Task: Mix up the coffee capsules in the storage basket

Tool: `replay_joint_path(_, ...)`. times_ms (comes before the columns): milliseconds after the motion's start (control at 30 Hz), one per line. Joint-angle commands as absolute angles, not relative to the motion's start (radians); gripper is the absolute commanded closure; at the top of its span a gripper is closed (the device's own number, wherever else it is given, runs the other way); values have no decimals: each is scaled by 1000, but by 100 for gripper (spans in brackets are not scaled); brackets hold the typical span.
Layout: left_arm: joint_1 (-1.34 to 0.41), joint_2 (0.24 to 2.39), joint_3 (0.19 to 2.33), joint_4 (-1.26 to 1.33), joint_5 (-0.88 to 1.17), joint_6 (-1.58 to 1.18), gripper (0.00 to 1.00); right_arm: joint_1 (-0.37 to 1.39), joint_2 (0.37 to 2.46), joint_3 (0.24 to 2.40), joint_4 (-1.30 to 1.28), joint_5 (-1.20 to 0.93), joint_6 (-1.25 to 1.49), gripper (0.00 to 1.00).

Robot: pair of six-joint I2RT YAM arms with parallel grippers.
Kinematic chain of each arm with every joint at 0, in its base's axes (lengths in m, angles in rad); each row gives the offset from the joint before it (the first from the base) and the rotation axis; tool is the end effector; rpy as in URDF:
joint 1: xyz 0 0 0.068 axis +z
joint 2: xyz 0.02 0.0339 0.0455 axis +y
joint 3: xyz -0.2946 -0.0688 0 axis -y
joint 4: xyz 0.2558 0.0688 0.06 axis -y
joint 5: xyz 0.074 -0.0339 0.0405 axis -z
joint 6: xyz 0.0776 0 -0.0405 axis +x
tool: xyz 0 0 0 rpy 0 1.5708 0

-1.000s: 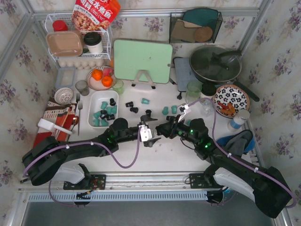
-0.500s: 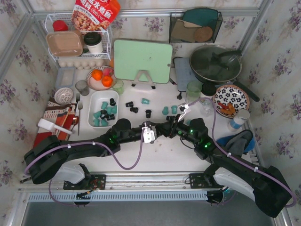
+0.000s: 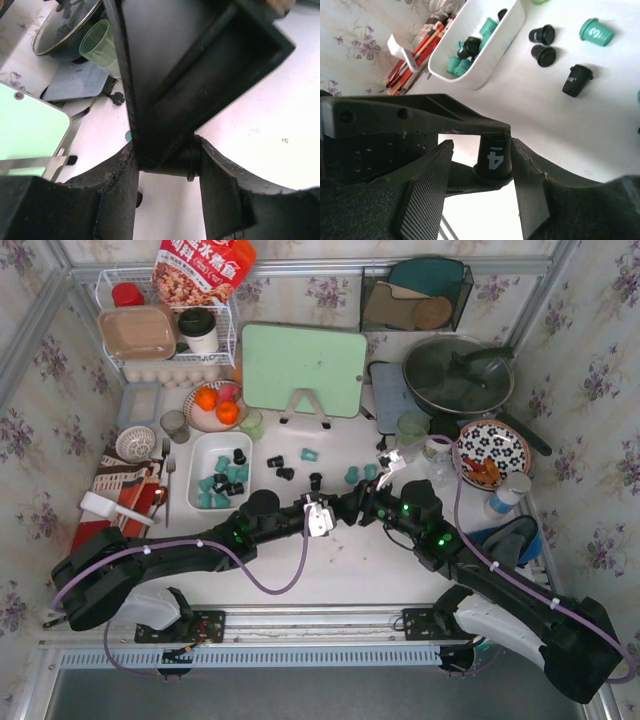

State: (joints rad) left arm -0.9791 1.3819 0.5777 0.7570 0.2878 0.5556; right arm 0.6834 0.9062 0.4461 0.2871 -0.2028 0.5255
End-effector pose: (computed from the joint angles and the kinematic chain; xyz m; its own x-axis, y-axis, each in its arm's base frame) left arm 0.1678 -0.2892 0.2532 0.4808 0.1912 -0.8557 0.8244 0.2338 0.5155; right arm 0.1777 0.1649 0.2598 -0.5029 0.2241 -0.8348 -0.6012 0.6032 0.5242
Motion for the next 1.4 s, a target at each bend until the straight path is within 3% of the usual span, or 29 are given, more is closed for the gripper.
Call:
replay_joint_path(0, -976, 1377, 582, 752, 229, 575, 77, 684, 885, 518, 134, -93, 456, 42)
replay_joint_path(167, -939, 1370, 603, 701, 88, 558, 77, 683, 896, 615, -58, 101, 401, 42)
replay_joint_path(333, -808, 1352, 655, 571, -189, 402, 75, 684, 946, 642, -120, 353, 388, 42)
replay_joint_path(433, -656, 1332, 689, 410, -300, 232, 74, 684, 1022, 651, -130, 446, 407, 31)
replay_joint_path(633, -435, 1343, 676, 279, -278, 46, 71, 683, 1291, 714, -123, 510, 472, 26)
replay_joint_path(1067, -296, 1543, 947, -101, -188, -86, 60, 681, 1670, 836, -61, 561, 503, 24)
replay_joint_path(1233, -257, 1549, 959, -135, -155, -124, 46, 675, 1714, 850, -41, 601, 492, 25)
replay_joint_path(1367, -250, 1549, 963, -149, -161, -139, 28, 664, 1741, 856, -6, 593, 468, 28)
